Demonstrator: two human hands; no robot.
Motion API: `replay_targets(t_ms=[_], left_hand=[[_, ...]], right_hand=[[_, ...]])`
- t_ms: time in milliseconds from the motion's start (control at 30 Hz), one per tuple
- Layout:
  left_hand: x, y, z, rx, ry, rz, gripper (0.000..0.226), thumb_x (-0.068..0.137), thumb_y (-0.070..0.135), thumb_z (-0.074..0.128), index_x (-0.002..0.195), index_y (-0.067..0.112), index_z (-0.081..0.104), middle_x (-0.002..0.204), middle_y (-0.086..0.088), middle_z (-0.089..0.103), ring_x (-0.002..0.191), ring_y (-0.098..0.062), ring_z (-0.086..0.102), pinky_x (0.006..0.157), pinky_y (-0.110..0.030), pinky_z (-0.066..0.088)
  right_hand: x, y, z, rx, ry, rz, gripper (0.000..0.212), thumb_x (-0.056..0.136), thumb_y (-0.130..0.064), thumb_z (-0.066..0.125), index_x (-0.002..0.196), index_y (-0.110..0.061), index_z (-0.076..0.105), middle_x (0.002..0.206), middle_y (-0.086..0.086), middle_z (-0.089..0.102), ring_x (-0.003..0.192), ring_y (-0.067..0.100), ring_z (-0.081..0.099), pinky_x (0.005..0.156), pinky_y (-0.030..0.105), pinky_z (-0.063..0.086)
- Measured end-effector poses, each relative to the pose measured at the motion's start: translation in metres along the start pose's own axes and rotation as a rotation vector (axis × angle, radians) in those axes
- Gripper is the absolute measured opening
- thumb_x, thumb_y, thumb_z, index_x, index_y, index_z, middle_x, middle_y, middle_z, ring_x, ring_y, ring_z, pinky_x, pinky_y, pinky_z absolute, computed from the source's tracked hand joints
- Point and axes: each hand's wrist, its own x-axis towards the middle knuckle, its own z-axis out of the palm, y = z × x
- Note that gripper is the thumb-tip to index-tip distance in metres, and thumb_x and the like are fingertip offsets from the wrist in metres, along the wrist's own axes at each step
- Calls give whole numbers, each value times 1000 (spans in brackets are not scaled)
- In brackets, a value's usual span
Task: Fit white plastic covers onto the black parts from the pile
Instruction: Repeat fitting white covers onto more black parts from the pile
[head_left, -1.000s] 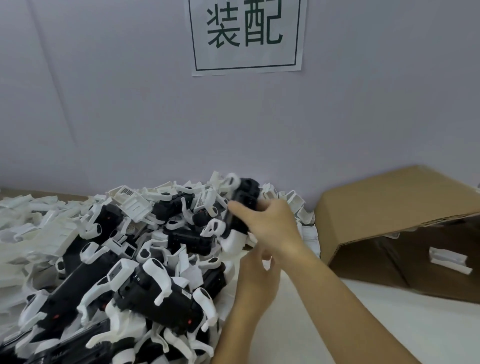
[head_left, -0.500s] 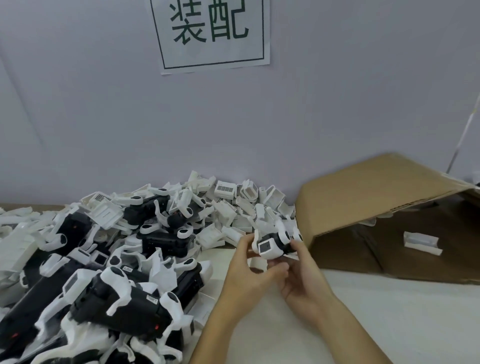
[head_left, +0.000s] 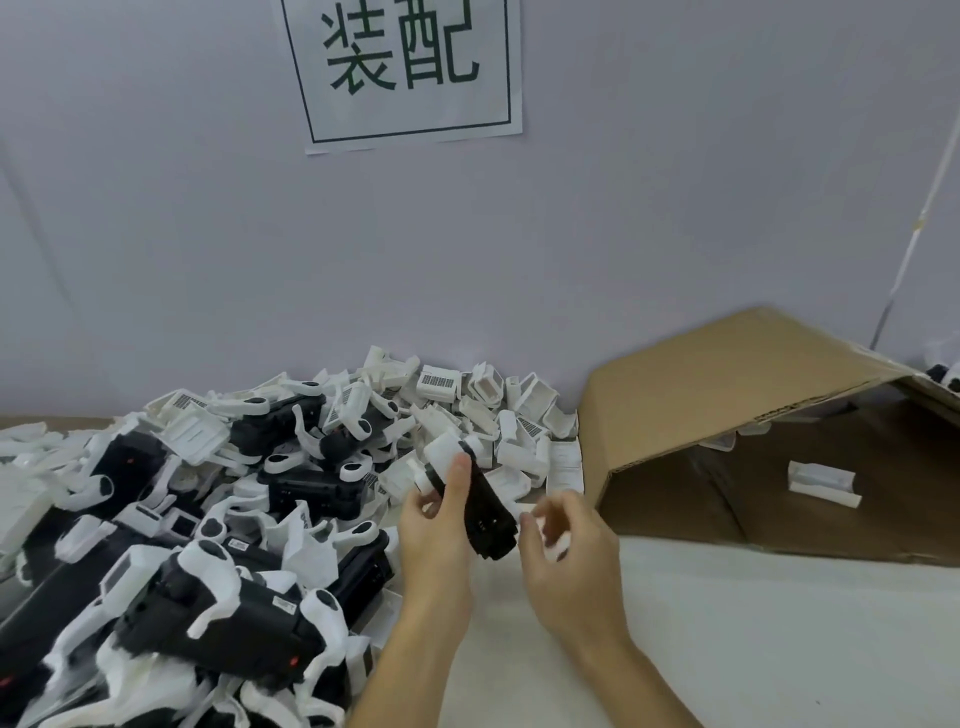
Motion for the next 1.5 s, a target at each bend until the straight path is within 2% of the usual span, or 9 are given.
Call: replay_targets(t_ms=[133,233,433,767,967,1100,1233,1333,1500], left_hand=[[9,-13,2,-109,-54,-44,54,77,38,75,113,-2,65,107,-22,73,97,-30,71,93,-47,54],[8,-23,6,-25,-173,-11,23,90,12,69,110,1,72,103,-15,76,101,-25,73,92,-38,55],[4,-23,5,26,-162,42,11,90,15,71,97,13,79,97,-8,78,95,-19,75,72,-20,57],[0,-22,11,112,-179,140,14,91,9,69,101,16,77,96,-2,79,93,-13,75,72,-13,54],[1,-21,6,132,-157,182,20,89,1,70,94,18,78,92,-1,79,90,-13,75,69,-12,53],[5,-22,4,272,-160,291,37,83,-9,69,80,26,80,80,-2,78,77,-17,73,69,-25,59],[4,-30,2,604,-218,504,43,78,-10,61,74,32,73,67,3,71,64,-18,65,58,-28,52],[0,-30,5,739,-292,709,53,72,-5,53,71,48,63,64,24,62,59,1,56,52,-8,38],[4,-35,5,819,-353,833,50,75,-8,57,98,34,67,85,30,67,77,2,63,65,-5,40]], right_hand=[[-3,-1,5,-122,-273,9,56,81,-58,57,131,-34,49,119,-26,48,115,-3,49,91,14,43],[-2,-2,5,-117,-288,58,71,75,-62,61,140,-38,45,121,-27,51,116,-6,50,96,18,46],[-1,0,7,-149,-241,132,86,75,-61,68,149,-27,38,135,-17,53,128,2,46,106,24,42],[5,-1,1,-130,-185,109,41,66,-49,77,101,-32,63,83,-14,69,82,1,64,69,16,50],[2,1,3,-33,-336,164,54,75,-55,70,125,-38,56,114,-20,67,110,-3,60,95,29,52],[3,2,1,1,-221,117,65,90,-22,64,150,-25,39,147,-10,50,138,5,42,113,37,38],[3,-2,-1,184,-85,138,82,76,-37,73,150,-28,37,140,-16,54,127,1,52,101,22,46],[5,-4,-2,340,30,210,76,70,-36,83,137,-36,48,124,-19,62,112,-1,62,87,12,51],[8,-7,-2,290,113,195,54,80,-21,83,129,-25,59,116,-15,64,104,3,65,89,24,56]])
